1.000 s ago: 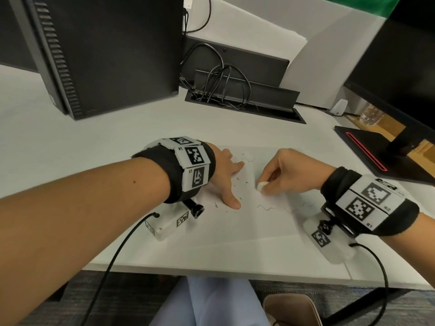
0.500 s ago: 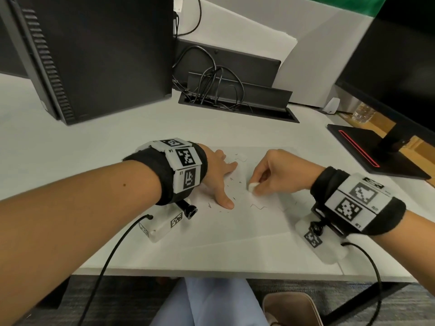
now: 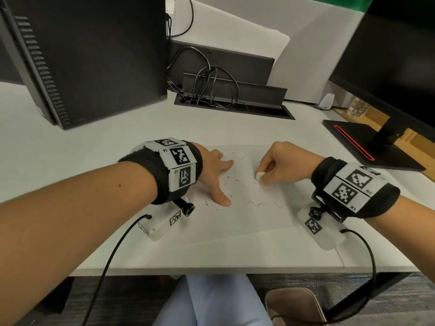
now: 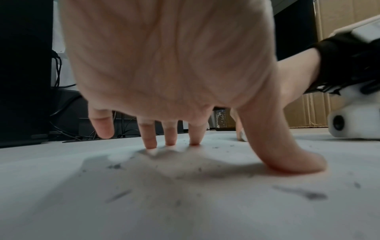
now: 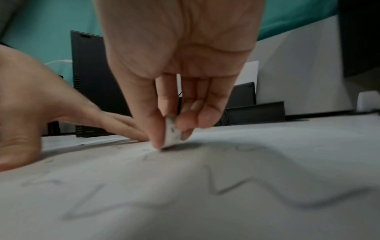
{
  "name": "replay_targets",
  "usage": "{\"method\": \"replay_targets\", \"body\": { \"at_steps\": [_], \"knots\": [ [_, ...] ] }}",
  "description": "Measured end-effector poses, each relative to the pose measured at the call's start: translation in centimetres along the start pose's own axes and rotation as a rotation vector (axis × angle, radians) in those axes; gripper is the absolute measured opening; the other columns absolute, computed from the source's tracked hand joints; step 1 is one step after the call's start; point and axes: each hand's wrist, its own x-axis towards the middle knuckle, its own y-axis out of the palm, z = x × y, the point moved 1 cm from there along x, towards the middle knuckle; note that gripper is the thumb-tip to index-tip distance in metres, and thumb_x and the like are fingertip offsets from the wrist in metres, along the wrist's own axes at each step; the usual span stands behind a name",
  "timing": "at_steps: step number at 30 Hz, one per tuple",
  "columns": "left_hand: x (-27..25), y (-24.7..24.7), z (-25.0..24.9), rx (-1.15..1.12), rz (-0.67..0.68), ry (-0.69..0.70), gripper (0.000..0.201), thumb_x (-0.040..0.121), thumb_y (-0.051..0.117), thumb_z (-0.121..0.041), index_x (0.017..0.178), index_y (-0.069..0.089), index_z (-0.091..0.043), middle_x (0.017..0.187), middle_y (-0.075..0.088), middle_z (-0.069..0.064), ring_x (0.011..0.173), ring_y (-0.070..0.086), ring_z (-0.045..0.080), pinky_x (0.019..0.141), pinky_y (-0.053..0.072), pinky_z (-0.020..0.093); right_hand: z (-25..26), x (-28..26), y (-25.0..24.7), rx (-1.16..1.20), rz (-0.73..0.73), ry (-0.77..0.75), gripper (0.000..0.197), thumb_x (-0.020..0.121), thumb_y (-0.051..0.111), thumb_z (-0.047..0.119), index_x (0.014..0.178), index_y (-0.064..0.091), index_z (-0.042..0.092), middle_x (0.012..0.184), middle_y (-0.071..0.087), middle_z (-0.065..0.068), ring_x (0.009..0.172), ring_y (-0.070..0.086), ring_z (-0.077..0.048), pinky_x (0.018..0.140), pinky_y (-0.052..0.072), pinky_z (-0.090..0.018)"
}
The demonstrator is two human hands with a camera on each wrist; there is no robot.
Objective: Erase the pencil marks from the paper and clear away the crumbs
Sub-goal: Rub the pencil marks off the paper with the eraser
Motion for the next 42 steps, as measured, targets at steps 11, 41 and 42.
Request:
{"method": "replay_targets", "body": {
  "at_steps": [11,41,42],
  "knots": [
    [0.1,-0.1,2.7,-0.176,-0.018,0.029,0.107,0.073,0.074,-0.044,0.151,0.003,-0.024,0.158,0.006,-0.010,0.145,0.012,0.013,0.118,0.014,0.034,2.6,2.4,-0.3,-0.005,-0.028,-0.066,0.012,0.078,0.072,0.022,0.088,0.071,0.016,0.063,0.062,0.006,0.052,0.053,-0.001,0.050,0.039,-0.004],
    [-0.4,-1.4,-0.1,0.031,-0.002,0.019,0.098,0.079,0.071,-0.035,0.151,0.007,-0.022,0.158,0.008,0.001,0.144,0.013,0.020,0.116,0.018,0.038,1.0,-0.8,0.1,0.101,0.129,-0.092,0.007,0.078,0.073,0.015,0.076,0.071,0.021,0.070,0.068,-0.001,0.052,0.056,-0.002,0.054,0.043,-0.007],
    [-0.3,-1.3,-0.6,0.018,-0.015,0.039,0.094,0.081,0.068,-0.032,0.151,0.008,-0.021,0.158,0.009,0.001,0.144,0.015,0.020,0.115,0.021,0.037,1.0,-0.8,0.1,0.108,0.126,-0.099,0.007,0.077,0.074,0.015,0.077,0.072,0.022,0.072,0.069,-0.002,0.056,0.057,-0.004,0.056,0.044,-0.007]
  ]
}}
